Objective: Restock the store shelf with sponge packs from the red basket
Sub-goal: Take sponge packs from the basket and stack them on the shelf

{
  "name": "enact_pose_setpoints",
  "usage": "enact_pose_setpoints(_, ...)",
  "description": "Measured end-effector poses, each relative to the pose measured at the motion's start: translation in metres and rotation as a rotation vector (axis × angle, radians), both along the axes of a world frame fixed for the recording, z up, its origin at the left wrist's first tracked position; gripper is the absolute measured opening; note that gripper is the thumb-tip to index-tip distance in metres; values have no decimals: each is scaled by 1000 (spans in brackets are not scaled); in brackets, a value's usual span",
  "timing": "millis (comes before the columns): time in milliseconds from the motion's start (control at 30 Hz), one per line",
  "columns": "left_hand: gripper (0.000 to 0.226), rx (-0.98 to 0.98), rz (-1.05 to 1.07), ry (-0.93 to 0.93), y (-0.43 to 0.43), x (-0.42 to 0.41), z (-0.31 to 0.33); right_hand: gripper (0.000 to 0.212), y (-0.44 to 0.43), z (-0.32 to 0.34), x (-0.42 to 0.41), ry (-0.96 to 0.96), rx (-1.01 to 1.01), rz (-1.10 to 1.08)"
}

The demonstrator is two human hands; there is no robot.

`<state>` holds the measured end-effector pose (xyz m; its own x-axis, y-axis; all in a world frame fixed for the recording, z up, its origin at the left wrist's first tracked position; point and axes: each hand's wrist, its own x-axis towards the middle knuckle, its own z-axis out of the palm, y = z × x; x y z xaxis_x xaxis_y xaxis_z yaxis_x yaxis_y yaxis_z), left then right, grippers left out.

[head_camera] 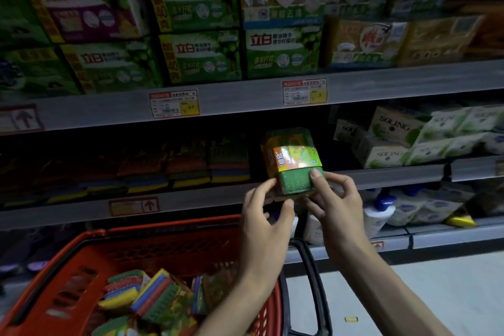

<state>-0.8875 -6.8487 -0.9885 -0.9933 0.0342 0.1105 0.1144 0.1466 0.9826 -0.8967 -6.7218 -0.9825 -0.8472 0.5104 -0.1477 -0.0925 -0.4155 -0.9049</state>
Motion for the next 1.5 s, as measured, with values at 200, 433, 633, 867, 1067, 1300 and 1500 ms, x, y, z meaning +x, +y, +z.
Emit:
enact_pose_setpoints(200, 57, 88, 45, -50, 2, -17, -5, 13, -4, -15, -8, 5, 437, -57)
enact_pose_setpoints(433, 54, 129, 82, -108, 6, -35, -13, 10, -7, -15, -21, 10, 416, -93)
enact_pose_setpoints(633, 50, 176, 116, -120, 12, -43, -13, 14, -7, -19, -33, -52, 436, -104)
enact_pose_setpoints(867, 50, 183, 131, -167, 15, -46, -22, 29, -6, -26, -40, -115, 449, -75)
enact_pose_setpoints(1067, 50, 181, 168, -167, 14, -51, -18, 29, -3, -25, -43, -57, 479, -3)
enact_pose_setpoints(1300, 54, 143, 197, -220, 11, -55, -14, 28, -2, -27, -48, -52, 680, 106)
enact_pose_setpoints(1500, 52, 164, 212, -213, 12, -60, -12, 41, -6, -25, -53, -46, 744, 159)
